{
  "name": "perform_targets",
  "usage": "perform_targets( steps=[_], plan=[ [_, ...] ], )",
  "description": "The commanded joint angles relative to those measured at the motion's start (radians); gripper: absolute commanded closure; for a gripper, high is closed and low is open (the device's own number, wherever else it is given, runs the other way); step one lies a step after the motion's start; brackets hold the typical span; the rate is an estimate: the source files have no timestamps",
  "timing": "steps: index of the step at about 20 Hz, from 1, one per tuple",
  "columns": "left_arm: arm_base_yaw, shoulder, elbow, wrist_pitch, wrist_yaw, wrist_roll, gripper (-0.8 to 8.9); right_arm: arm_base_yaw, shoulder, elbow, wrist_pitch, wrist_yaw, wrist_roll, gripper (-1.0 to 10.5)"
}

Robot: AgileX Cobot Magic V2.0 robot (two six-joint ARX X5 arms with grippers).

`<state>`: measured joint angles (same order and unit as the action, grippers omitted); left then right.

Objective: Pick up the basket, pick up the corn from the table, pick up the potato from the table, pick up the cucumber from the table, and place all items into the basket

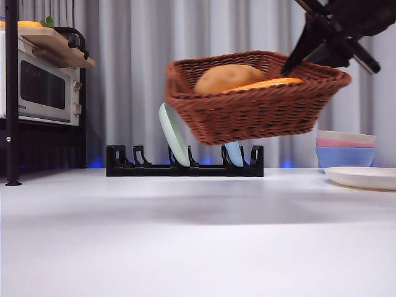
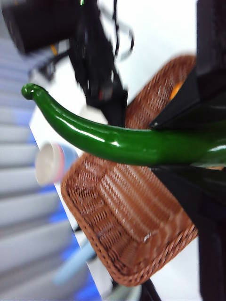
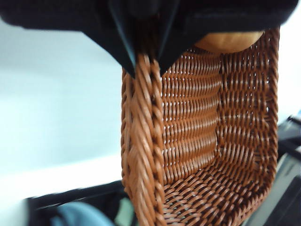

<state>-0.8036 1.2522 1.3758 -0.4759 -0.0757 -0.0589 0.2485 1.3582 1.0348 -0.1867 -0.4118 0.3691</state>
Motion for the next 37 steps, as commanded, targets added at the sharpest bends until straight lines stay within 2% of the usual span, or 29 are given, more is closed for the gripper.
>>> perform_targets(
  steps=[1,5,9,10,11,12,13,18,20,27,32,33,36,37],
  plan=[
    [0.067,0.061,-0.009,0.011,-0.003,0.012,8.23,0.039,0.0,0.002,0.02,-0.009,0.026,9.6],
    [0.14,0.187,-0.009,0.055,-0.001,0.048,8.22,0.093,0.0,0.002,0.01,-0.009,0.026,9.6],
    [0.151,0.264,-0.009,0.063,-0.002,0.064,8.06,0.114,0.0,0.002,-0.011,-0.009,0.026,9.6],
    [0.152,0.27,-0.009,0.058,-0.002,0.064,7.38,0.114,0.0,0.002,-0.013,-0.009,0.028,9.6],
    [0.152,0.271,-0.009,0.05,-0.002,0.063,5.88,0.114,0.0,0.002,-0.017,-0.009,0.031,9.6],
    [0.152,0.271,-0.009,0.042,-0.002,0.063,3.64,0.114,0.0,0.002,-0.023,-0.009,0.034,9.6],
    [0.152,0.271,-0.009,0.039,-0.003,0.063,2.67,0.114,0.0,0.002,-0.026,-0.009,0.034,9.6],
    [0.15,0.214,0.002,0.024,-0.031,0.062,2.71,0.114,0.002,0.002,-0.029,-0.004,0.052,9.6],
    [0.149,0.154,0.021,0.011,-0.032,0.063,2.79,0.108,0.019,0.002,-0.023,0.03,0.08,9.6],
    [0.149,-0.032,0.08,-0.041,-0.031,0.063,2.79,0.093,0.225,0.002,0.005,0.051,0.211,9.6],
    [0.149,-0.085,0.08,-0.097,-0.032,0.063,2.79,0.093,0.339,0.002,-0.003,0.052,0.217,9.5],
    [0.149,-0.085,0.08,-0.109,-0.032,0.063,2.79,0.093,0.344,0.002,-0.009,0.051,0.217,9.0],
    [0.149,-0.085,0.08,-0.146,-0.032,0.067,2.79,0.086,0.331,0.002,-0.016,0.055,0.212,4.9],
    [0.149,-0.085,0.08,-0.147,-0.032,0.077,2.79,0.077,0.316,0.002,-0.016,0.052,0.204,4.1]
  ],
)
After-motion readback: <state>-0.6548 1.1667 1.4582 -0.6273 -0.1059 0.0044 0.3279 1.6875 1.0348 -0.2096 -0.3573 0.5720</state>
